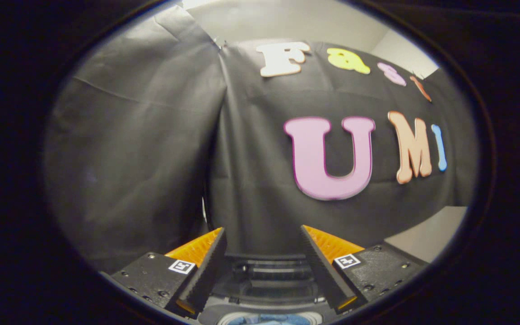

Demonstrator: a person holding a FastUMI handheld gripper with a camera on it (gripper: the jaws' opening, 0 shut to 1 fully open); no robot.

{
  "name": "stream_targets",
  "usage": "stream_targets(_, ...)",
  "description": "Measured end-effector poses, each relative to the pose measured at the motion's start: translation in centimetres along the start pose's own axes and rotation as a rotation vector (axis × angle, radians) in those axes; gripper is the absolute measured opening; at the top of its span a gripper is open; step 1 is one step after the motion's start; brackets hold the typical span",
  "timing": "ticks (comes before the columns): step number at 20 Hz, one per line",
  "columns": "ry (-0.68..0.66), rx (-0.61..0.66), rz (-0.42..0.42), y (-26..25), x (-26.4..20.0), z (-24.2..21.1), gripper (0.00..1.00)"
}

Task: Put the clothes into the washing machine and then close the washing machine lid.

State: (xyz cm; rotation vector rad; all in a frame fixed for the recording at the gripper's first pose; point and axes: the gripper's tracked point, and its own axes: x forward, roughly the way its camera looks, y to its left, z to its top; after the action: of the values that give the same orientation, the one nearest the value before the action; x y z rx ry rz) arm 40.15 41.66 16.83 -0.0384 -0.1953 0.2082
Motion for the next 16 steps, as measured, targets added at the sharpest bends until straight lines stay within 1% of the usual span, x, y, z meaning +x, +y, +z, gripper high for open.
stream_targets(2, -0.091, -0.036, -0.006, 0.3, 1.0, 2.0, 0.97)
stream_targets(5, -0.098, -0.113, -0.005, 0.6, 2.3, 1.2, 0.97)
stream_targets(7, -0.044, -0.090, -0.063, -0.1, 3.1, -0.3, 0.97)
stream_targets(11, 0.095, -0.001, -0.121, -1.7, 7.0, -6.1, 0.97)
stream_targets(14, 0.200, -0.027, -0.193, -3.4, 8.2, -9.4, 0.97)
stream_targets(16, 0.217, -0.068, -0.195, -3.7, 8.8, -10.9, 0.97)
